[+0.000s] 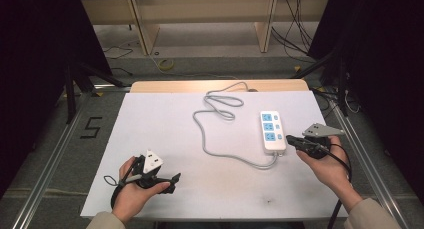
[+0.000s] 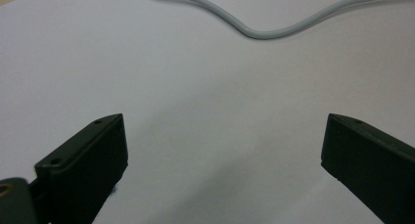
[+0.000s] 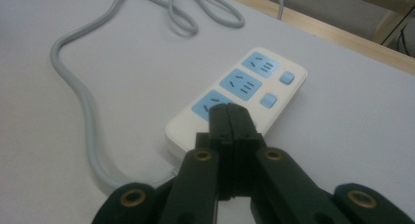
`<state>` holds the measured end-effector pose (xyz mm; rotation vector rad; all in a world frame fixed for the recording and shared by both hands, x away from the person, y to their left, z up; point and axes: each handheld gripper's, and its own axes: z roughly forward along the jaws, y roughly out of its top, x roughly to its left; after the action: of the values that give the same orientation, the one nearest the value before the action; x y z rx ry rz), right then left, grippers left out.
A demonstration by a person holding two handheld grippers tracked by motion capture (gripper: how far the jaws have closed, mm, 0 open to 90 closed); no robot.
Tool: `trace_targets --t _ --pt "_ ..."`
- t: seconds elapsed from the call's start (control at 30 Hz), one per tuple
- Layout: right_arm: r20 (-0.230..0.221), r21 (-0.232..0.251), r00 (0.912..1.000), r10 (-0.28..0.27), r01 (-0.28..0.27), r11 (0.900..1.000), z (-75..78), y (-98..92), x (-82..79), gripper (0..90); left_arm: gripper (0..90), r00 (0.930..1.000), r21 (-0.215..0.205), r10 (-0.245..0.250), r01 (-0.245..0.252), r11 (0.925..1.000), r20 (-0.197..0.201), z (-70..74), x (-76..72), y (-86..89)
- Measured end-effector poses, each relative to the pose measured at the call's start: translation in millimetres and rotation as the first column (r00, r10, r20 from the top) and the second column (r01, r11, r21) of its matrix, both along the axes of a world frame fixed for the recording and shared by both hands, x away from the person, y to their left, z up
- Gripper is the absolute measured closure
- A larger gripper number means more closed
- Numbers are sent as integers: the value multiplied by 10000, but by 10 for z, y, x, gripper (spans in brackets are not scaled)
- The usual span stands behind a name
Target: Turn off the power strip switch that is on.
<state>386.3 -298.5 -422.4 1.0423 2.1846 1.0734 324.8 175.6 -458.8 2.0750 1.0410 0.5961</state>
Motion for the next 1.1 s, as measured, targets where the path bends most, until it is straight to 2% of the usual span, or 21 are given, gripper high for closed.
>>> trace_targets --t 1.1 --pt "-284 -69 9987 -431 429 9991 16 36 305 900 31 10000 142 -7 7 9999 22 -5 -1 -6"
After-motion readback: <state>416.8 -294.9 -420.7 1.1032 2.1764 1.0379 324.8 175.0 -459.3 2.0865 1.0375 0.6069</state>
